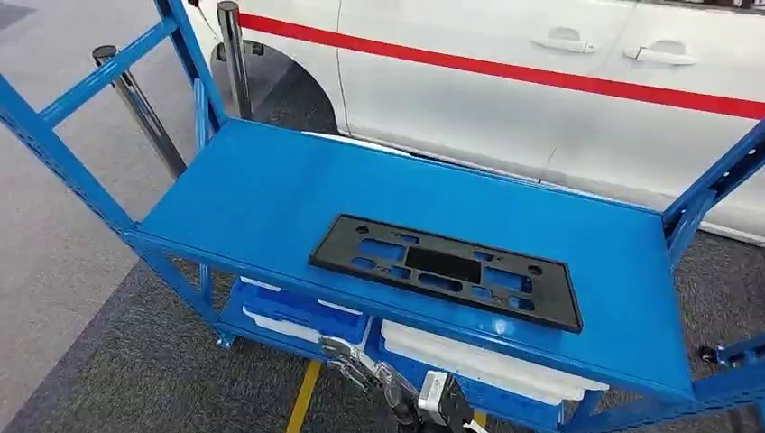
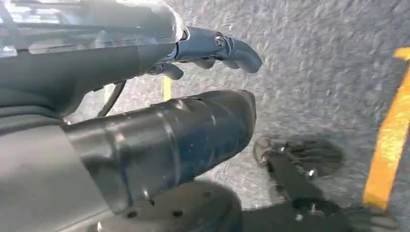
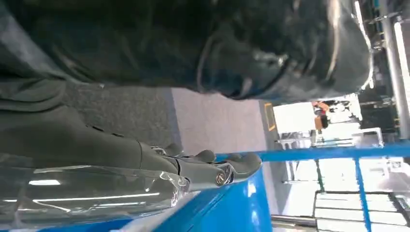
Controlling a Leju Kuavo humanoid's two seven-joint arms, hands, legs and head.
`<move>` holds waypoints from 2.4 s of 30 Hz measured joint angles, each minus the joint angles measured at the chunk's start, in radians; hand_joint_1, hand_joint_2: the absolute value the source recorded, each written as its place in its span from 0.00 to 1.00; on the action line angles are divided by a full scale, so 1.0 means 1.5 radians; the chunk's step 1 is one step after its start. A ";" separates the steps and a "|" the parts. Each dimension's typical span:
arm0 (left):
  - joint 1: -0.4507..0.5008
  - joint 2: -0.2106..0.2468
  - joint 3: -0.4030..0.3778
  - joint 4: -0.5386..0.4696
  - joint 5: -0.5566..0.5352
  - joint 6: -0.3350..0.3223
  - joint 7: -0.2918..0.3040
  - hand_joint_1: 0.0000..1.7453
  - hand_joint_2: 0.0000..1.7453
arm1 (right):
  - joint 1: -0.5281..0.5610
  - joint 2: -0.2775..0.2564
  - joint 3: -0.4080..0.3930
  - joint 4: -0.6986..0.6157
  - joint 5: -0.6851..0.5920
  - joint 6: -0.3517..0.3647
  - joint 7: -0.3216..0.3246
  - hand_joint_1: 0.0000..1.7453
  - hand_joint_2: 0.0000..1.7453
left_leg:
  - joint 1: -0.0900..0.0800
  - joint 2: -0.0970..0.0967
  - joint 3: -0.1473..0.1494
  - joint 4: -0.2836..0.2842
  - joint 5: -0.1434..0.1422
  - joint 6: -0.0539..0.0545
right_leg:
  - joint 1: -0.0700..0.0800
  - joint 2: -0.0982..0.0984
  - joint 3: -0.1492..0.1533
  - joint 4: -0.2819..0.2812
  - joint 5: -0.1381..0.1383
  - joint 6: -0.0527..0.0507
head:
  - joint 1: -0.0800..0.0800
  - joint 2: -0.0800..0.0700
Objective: Take the parts from the cabinet and place them on the table.
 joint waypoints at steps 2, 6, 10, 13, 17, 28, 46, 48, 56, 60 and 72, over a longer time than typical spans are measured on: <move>0.000 0.001 0.000 0.000 0.000 0.001 -0.001 0.00 0.00 | 0.001 0.000 0.000 -0.001 -0.001 0.002 -0.002 0.00 0.00 | 0.000 0.001 0.005 -0.001 0.002 -0.008 | 0.001 0.000 0.004 -0.005 0.007 -0.007 | -0.001 0.000; -0.003 0.002 -0.001 0.000 0.000 0.002 -0.002 0.00 0.00 | -0.002 0.001 0.000 -0.002 -0.001 0.007 -0.003 0.00 1.00 | 0.002 0.005 -0.029 0.080 -0.034 -0.020 | -0.009 -0.003 0.034 -0.023 0.000 -0.019 | -0.002 0.000; -0.001 0.003 -0.001 0.000 0.000 0.001 -0.002 0.00 0.00 | -0.002 0.001 0.000 0.000 -0.007 0.009 -0.003 0.00 1.00 | 0.007 0.005 -0.109 0.174 -0.063 -0.030 | -0.009 -0.001 0.042 -0.020 -0.012 -0.019 | -0.002 0.000; -0.002 0.003 -0.001 0.000 0.001 0.001 -0.002 0.00 0.00 | -0.002 0.001 0.000 0.000 -0.013 0.011 0.000 0.00 1.00 | 0.009 0.006 -0.058 0.021 0.046 -0.029 | -0.011 0.000 0.054 -0.013 -0.024 -0.012 | -0.002 0.000; -0.003 0.003 -0.001 0.000 0.002 0.001 -0.002 0.00 0.00 | -0.002 0.001 0.000 0.001 -0.015 0.014 0.004 0.00 1.00 | 0.001 0.006 -0.057 0.007 0.042 -0.010 | -0.009 -0.001 0.053 -0.012 -0.027 0.003 | -0.002 0.000; -0.002 0.003 -0.001 0.000 0.002 0.000 -0.002 0.00 0.00 | -0.001 -0.001 0.000 0.005 -0.019 0.016 0.004 0.00 1.00 | 0.007 0.007 -0.049 -0.004 0.048 0.007 | -0.012 -0.002 -0.007 0.118 -0.069 0.020 | -0.001 0.000; 0.006 0.006 0.002 0.000 0.017 0.004 -0.011 0.00 0.00 | -0.031 -0.007 0.011 0.008 0.344 -0.329 0.089 0.00 1.00 | 0.004 0.007 -0.052 0.001 0.042 -0.021 | -0.007 -0.001 0.064 -0.014 -0.035 -0.002 | -0.002 0.000; 0.007 0.007 0.002 0.000 0.017 0.003 -0.011 0.00 0.00 | -0.045 -0.007 0.024 0.008 0.518 -0.441 0.135 0.00 1.00 | 0.004 0.006 -0.056 0.005 0.044 -0.015 | -0.008 -0.001 0.061 -0.015 -0.033 0.003 | -0.002 0.000; 0.009 0.019 0.003 0.000 0.010 0.002 -0.006 0.00 0.00 | -0.084 -0.008 0.057 0.024 0.778 -0.590 0.237 0.00 1.00 | 0.007 0.008 -0.055 -0.004 0.053 0.007 | -0.014 -0.002 -0.037 0.196 -0.129 0.023 | -0.001 0.000; 0.009 0.025 0.002 0.000 0.007 0.002 -0.002 0.00 0.00 | -0.098 -0.009 0.060 0.034 0.843 -0.612 0.270 0.00 1.00 | 0.007 0.006 -0.050 -0.002 0.050 0.002 | -0.015 -0.003 0.054 0.008 -0.025 0.013 | -0.001 0.000; 0.011 0.054 -0.007 0.000 -0.014 0.004 0.008 0.00 0.00 | -0.124 -0.006 0.061 0.048 0.948 -0.622 0.345 0.00 1.00 | 0.007 0.007 -0.148 0.204 -0.041 -0.029 | -0.013 -0.005 0.065 -0.024 -0.029 -0.012 | -0.002 0.000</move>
